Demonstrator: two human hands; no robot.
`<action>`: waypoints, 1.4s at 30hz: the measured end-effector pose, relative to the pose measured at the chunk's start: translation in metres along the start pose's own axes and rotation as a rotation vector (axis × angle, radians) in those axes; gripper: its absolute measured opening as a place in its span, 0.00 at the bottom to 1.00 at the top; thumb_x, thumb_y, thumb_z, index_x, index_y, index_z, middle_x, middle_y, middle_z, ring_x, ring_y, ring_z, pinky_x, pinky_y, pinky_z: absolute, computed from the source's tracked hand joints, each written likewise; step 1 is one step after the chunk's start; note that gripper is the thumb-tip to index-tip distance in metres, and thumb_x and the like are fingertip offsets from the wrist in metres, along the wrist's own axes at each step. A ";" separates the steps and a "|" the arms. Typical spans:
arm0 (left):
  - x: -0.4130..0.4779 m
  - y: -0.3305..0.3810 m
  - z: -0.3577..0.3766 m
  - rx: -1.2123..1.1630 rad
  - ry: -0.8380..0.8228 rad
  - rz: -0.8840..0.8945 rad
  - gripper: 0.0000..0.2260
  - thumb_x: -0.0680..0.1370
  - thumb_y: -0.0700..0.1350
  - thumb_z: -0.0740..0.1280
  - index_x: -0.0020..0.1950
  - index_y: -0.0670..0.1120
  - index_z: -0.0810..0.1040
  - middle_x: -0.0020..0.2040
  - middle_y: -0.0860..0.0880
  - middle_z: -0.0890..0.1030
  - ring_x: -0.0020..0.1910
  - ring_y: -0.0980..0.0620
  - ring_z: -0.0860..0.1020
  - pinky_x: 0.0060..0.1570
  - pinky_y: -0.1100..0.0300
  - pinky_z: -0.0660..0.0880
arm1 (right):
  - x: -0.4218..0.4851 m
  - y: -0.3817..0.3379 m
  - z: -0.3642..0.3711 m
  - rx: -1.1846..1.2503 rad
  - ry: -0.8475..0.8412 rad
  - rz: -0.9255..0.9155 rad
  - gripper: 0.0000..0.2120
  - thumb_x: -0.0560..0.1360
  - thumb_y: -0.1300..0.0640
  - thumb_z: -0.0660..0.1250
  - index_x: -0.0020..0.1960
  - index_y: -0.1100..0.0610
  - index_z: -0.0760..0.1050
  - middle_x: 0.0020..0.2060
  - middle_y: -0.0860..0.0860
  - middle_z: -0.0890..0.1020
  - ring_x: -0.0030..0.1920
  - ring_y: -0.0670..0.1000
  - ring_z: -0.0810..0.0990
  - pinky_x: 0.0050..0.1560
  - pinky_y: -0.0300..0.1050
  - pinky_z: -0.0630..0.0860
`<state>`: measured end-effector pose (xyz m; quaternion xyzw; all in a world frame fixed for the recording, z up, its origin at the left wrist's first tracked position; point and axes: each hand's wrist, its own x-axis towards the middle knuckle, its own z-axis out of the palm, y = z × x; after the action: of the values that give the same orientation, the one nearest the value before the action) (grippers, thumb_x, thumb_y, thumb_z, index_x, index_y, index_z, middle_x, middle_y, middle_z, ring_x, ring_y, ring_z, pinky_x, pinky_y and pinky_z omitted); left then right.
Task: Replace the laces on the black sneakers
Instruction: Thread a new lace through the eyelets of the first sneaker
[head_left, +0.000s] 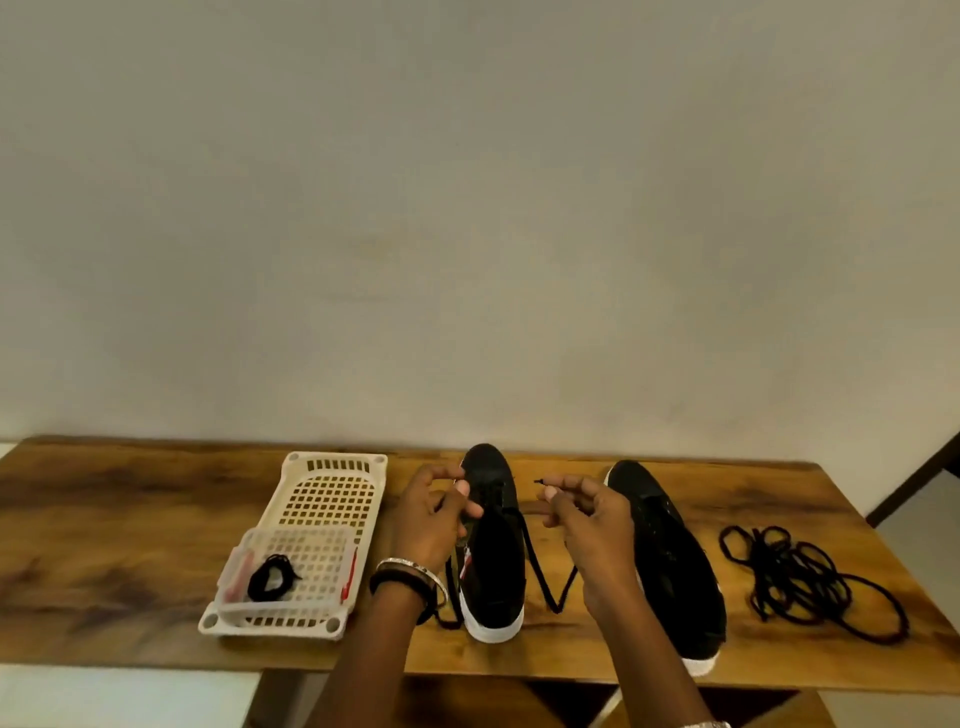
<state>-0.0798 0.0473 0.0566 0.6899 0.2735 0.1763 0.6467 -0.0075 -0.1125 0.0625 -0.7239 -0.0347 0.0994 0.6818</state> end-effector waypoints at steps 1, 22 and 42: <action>0.000 -0.009 0.001 -0.019 0.019 -0.015 0.03 0.81 0.43 0.67 0.55 0.47 0.76 0.38 0.47 0.86 0.27 0.55 0.75 0.34 0.60 0.75 | 0.001 0.007 0.000 -0.003 -0.005 0.013 0.05 0.79 0.61 0.69 0.51 0.54 0.83 0.41 0.50 0.87 0.34 0.46 0.83 0.34 0.35 0.74; -0.001 -0.013 0.022 -0.537 -0.174 -0.252 0.10 0.74 0.49 0.71 0.50 0.45 0.87 0.38 0.48 0.80 0.28 0.57 0.68 0.23 0.68 0.60 | -0.002 0.001 0.017 0.285 -0.379 0.028 0.09 0.79 0.60 0.68 0.53 0.66 0.80 0.38 0.60 0.81 0.33 0.47 0.77 0.31 0.34 0.72; -0.016 0.097 -0.010 1.281 0.012 1.030 0.15 0.61 0.38 0.82 0.44 0.48 0.84 0.39 0.50 0.81 0.37 0.51 0.80 0.31 0.60 0.75 | -0.007 -0.119 0.008 -0.091 -0.291 0.043 0.14 0.77 0.48 0.72 0.58 0.51 0.72 0.31 0.50 0.79 0.27 0.42 0.74 0.33 0.38 0.68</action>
<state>-0.0835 0.0442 0.1551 0.9634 -0.0263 0.2645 -0.0361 -0.0055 -0.0981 0.1808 -0.7325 -0.1222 0.2164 0.6338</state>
